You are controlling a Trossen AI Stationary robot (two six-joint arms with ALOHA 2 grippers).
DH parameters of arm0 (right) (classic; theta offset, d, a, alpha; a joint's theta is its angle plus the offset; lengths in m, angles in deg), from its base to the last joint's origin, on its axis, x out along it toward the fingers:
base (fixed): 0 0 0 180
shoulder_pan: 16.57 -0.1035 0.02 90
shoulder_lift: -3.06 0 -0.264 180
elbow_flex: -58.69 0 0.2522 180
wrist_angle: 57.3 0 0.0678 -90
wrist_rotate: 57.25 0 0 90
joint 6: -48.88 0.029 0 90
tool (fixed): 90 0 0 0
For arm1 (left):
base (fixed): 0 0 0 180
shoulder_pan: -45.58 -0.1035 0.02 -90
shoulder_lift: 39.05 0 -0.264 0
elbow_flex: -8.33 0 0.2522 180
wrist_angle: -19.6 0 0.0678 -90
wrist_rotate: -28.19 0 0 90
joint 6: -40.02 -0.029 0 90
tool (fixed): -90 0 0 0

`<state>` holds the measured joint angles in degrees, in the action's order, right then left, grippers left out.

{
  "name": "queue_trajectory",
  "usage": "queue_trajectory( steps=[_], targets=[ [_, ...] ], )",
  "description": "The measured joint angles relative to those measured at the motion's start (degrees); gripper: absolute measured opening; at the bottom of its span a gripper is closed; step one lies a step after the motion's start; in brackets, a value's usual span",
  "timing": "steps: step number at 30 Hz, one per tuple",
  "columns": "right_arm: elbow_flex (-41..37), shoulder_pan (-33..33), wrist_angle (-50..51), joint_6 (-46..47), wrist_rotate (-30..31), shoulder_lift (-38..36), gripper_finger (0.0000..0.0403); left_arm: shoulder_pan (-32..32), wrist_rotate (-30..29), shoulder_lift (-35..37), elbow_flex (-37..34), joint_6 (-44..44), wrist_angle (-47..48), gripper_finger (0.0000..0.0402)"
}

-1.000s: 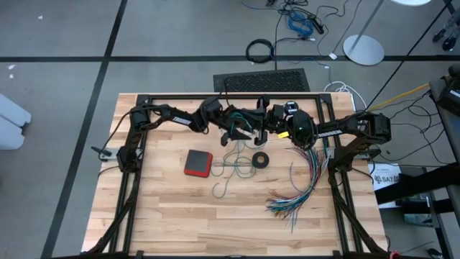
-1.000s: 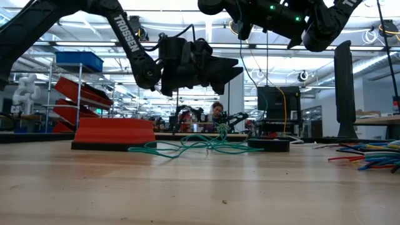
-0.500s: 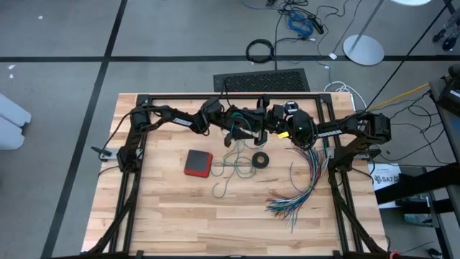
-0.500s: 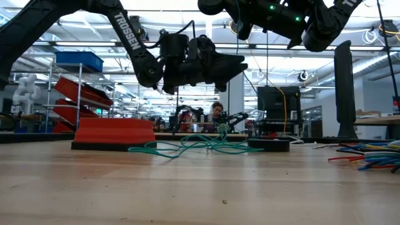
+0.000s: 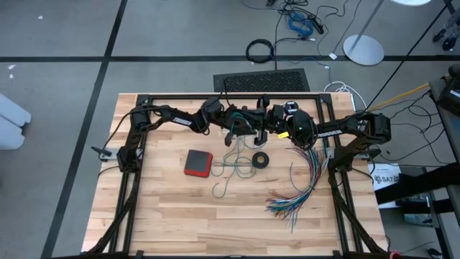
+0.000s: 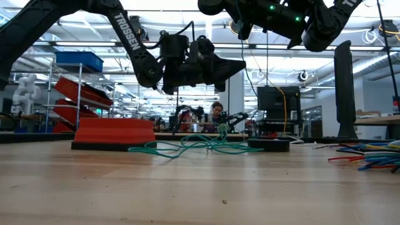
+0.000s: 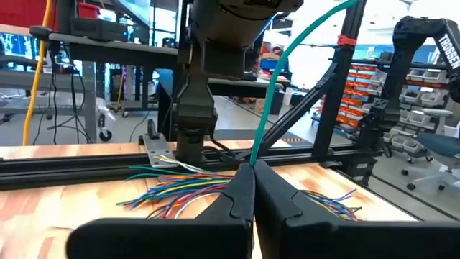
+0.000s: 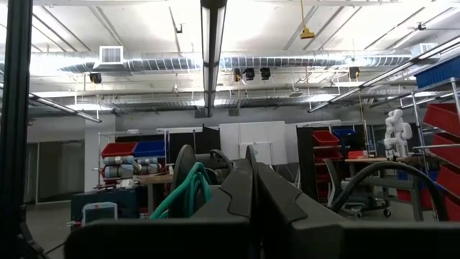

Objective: Coiling cords
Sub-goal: Coil the green wire cable on the spool

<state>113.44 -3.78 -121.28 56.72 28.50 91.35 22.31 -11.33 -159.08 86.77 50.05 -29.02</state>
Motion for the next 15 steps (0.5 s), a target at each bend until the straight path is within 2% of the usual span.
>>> queue_trajectory(
  steps=[10,15],
  targets=[
    [0.00,0.00,1.94,0.58,-0.02,0.00,0.0000,-3.22,-2.13,1.30,0.00,3.15,1.17,0.0001],
    [0.00,0.00,3.21,1.10,-0.02,0.00,0.0000,-6.01,-2.48,4.90,0.00,2.31,7.35,0.0001]
  ],
)
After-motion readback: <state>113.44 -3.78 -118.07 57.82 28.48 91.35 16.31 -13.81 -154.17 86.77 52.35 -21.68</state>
